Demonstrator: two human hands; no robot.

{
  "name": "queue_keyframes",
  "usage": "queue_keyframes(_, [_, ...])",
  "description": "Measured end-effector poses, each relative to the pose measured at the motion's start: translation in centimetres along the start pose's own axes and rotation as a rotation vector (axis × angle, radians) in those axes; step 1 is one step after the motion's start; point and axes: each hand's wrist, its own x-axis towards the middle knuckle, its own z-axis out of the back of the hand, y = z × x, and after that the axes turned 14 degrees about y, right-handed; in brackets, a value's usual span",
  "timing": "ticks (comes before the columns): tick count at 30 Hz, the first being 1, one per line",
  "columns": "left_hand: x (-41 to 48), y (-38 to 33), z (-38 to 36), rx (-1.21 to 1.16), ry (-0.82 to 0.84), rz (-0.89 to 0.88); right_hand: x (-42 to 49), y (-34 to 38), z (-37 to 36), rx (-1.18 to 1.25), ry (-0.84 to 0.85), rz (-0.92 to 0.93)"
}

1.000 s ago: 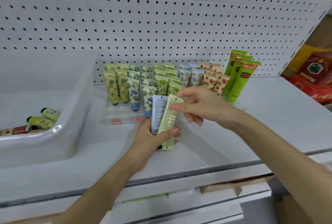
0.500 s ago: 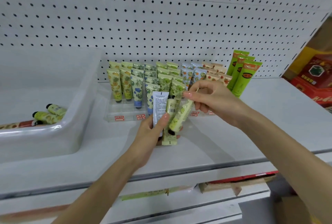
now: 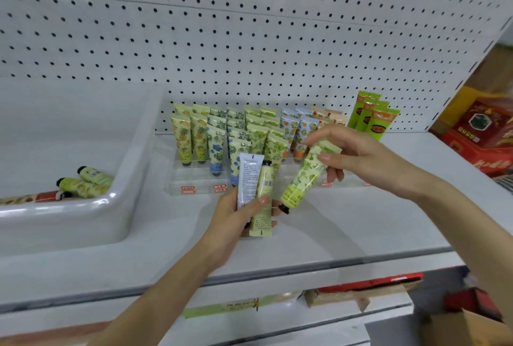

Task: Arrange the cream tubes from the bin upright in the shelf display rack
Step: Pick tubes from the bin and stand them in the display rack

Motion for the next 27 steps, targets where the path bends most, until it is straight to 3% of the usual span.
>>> queue_keyframes(7, [-3.6, -0.5, 3.9, 0.169, -0.077, -0.047, 1.3, 1.3, -0.3, 0.01, -0.013, -0.029])
queue_keyframes(14, [-3.8, -0.8, 5.6, 0.046, -0.124, -0.051, 4.0, 1.8, -2.3, -0.127, -0.017, -0.133])
queue_keyframes(22, [-4.2, -0.6, 6.0, -0.103, -0.155, -0.102, 5.7, 3.4, -2.4, -0.123, -0.127, -0.184])
queue_keyframes(27, [-4.1, -0.7, 5.7, -0.074, -0.126, -0.088, 7.1, 3.9, -2.6, -0.403, -0.213, -0.173])
